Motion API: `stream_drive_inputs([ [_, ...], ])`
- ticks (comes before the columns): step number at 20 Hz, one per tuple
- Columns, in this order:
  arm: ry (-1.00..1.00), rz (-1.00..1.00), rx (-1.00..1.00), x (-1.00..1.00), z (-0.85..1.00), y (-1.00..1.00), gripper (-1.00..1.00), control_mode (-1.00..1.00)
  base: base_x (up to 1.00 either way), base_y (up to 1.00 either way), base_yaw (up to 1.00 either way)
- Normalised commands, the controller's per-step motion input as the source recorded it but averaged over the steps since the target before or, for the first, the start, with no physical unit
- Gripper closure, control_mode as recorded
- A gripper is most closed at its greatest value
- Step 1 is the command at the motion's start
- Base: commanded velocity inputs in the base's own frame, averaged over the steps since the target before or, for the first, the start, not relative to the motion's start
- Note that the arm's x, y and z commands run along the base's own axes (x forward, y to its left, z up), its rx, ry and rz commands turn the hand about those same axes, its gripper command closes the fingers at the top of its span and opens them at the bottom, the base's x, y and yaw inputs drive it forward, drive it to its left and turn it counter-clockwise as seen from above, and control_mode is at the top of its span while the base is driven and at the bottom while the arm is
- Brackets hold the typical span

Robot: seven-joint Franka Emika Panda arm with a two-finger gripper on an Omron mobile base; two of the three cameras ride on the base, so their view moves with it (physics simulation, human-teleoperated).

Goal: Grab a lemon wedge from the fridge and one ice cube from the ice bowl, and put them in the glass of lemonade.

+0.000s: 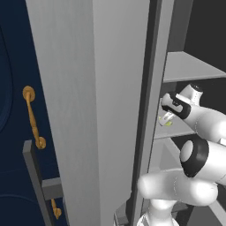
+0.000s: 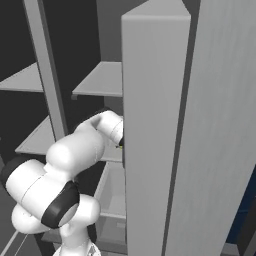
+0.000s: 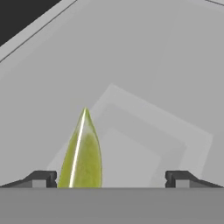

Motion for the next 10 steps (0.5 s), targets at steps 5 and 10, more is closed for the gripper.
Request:
stream_drive_inputs([
  [5,0.01,0.0,0.0,0.0,0.0,0.0,1.0,-1.0,0.0,0.0,0.0],
  [10,0.02,0.0,0.0,0.0,0.0,0.0,1.0,-1.0,0.0,0.0,0.0],
])
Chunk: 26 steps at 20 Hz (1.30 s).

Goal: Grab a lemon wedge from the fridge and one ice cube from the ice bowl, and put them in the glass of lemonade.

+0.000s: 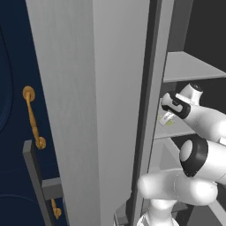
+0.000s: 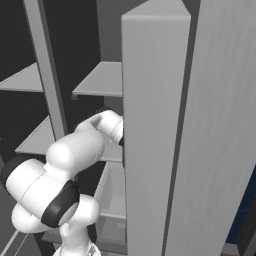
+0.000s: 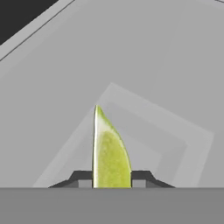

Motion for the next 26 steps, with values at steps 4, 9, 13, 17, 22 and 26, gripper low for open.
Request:
stream_drive_inputs([
  [4,0.0,0.0,0.0,-0.09,0.0,0.0,1.0,-1.0,0.0,0.0,0.0],
  [9,-0.03,-0.04,0.0,-0.72,0.0,0.0,1.0,-1.0,0.0,0.0,0.0],
  [13,-0.02,-0.06,0.0,-0.92,0.02,0.0,1.0,-1.0,0.0,0.0,0.0],
  [17,0.0,-0.06,0.0,-0.84,0.19,0.0,1.0,-1.0,0.0,0.0,0.0],
  [22,0.08,-0.1,-0.01,-0.72,0.57,0.1,1.0,-1.0,0.0,0.0,0.0],
  [26,0.12,-0.13,0.0,-0.69,0.82,0.19,1.0,-1.0,0.0,0.0,0.0],
])
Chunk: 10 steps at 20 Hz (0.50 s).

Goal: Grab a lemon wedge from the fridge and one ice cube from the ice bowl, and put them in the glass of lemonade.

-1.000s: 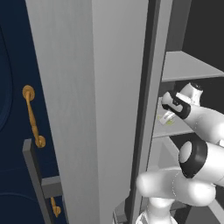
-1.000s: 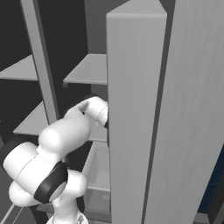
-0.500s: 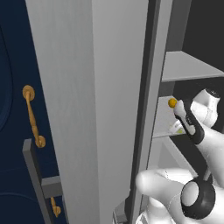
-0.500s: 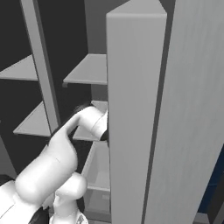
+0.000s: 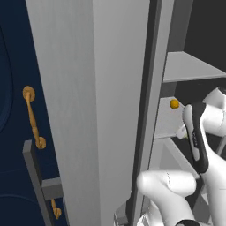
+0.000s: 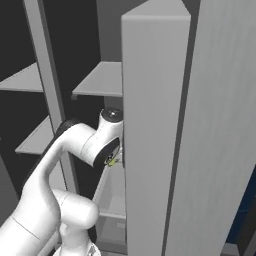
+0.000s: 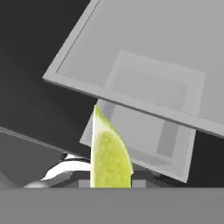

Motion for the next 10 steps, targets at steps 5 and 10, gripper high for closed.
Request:
stream_drive_inputs([
  [5,0.13,-0.17,0.0,-0.9,0.73,0.05,1.0,-1.0,0.0,0.0,0.0],
  [10,0.01,-0.12,0.0,-1.0,0.51,0.16,1.0,-1.0,0.0,0.0,0.0],
])
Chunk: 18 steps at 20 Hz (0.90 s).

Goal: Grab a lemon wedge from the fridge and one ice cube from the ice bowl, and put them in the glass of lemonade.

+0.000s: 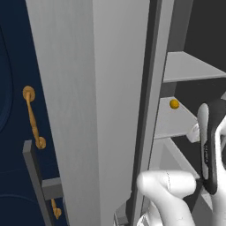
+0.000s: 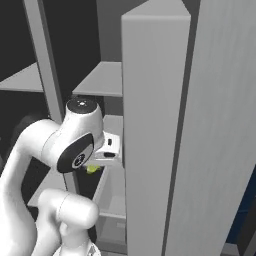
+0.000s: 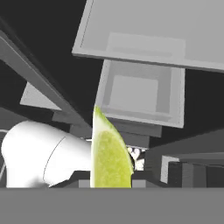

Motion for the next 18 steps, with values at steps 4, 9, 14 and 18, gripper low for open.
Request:
stream_drive_inputs([
  [4,-0.06,-0.09,0.0,-0.86,0.45,0.58,1.0,-1.0,0.0,0.0,0.0],
  [9,-0.06,-0.05,0.0,-0.43,0.61,0.81,1.0,-1.0,0.0,0.0,0.0],
  [14,-0.07,0.0,0.0,-0.32,0.35,0.39,1.0,-1.0,0.0,0.0,0.0],
  [18,0.0,0.0,0.0,0.0,0.0,0.0,1.0,-1.0,0.0,0.0,0.0],
])
